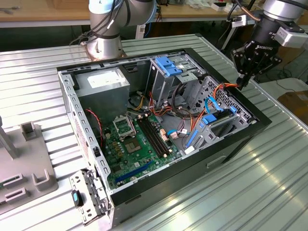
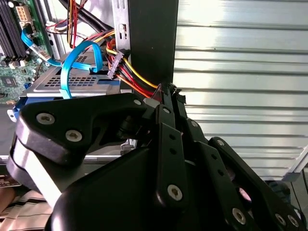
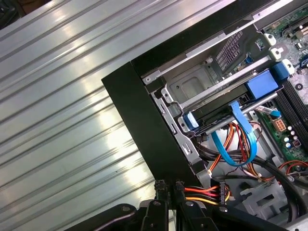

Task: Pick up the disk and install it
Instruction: 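Insert the second disk wire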

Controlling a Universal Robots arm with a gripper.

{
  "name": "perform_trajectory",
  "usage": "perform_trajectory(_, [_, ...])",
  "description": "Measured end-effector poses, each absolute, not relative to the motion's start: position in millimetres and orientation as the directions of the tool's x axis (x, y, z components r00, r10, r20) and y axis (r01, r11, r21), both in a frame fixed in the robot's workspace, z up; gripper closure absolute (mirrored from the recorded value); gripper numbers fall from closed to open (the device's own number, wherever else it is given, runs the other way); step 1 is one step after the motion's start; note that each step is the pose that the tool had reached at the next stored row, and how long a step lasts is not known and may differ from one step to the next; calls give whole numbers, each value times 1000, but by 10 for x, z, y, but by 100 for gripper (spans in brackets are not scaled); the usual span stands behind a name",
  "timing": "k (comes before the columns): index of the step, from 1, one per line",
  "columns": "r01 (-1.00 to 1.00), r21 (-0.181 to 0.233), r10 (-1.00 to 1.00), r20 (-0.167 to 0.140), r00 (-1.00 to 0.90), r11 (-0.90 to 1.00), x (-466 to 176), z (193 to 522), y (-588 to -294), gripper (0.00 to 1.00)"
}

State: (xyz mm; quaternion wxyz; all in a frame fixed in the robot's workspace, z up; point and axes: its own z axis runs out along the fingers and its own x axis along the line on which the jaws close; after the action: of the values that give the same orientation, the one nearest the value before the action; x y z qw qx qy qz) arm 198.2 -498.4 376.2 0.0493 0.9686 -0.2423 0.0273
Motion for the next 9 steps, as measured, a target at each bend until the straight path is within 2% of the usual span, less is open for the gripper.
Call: perform_trajectory(9, [-472,81,-467,79,881,-878,1683,3762,-4985,84])
